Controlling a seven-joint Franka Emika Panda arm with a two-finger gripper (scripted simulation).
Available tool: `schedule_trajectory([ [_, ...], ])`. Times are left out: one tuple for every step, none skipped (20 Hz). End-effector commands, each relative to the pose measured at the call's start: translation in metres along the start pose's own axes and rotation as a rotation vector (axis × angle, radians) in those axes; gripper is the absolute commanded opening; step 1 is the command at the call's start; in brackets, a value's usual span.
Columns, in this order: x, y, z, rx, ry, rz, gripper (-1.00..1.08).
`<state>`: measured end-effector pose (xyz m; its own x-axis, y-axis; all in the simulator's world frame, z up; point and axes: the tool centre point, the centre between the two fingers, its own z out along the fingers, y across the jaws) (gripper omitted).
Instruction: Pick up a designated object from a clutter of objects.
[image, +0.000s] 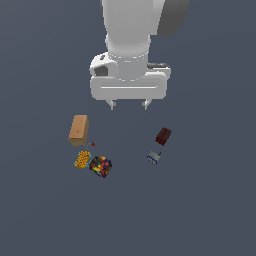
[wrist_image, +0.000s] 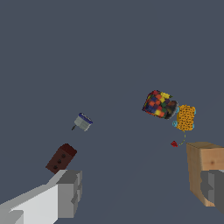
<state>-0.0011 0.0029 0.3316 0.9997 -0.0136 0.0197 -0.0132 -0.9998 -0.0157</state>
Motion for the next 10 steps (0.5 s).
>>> schedule_trajectory([
  [0.000, 0.000, 0.000, 0.000, 0.000, 0.000, 1.00],
  [0.000, 0.001, 0.000, 0.000, 0.000, 0.001, 1.00],
  [0.000, 0.002, 0.000, -0.001, 0.002, 0.005, 1.00],
  [0.001, 0.005, -0.001, -0.001, 0.004, 0.011, 1.00],
  [0.002, 0.009, -0.001, -0.002, 0.006, 0.020, 1.00],
  [0.003, 0.014, -0.002, -0.003, 0.010, 0.031, 1.00],
  [0.003, 0.020, -0.003, -0.005, 0.014, 0.043, 1.00],
  [0.004, 0.025, -0.004, -0.006, 0.018, 0.055, 1.00],
  [0.005, 0.029, -0.005, -0.007, 0.020, 0.064, 1.00],
  [0.005, 0.032, -0.005, -0.008, 0.022, 0.071, 1.00],
])
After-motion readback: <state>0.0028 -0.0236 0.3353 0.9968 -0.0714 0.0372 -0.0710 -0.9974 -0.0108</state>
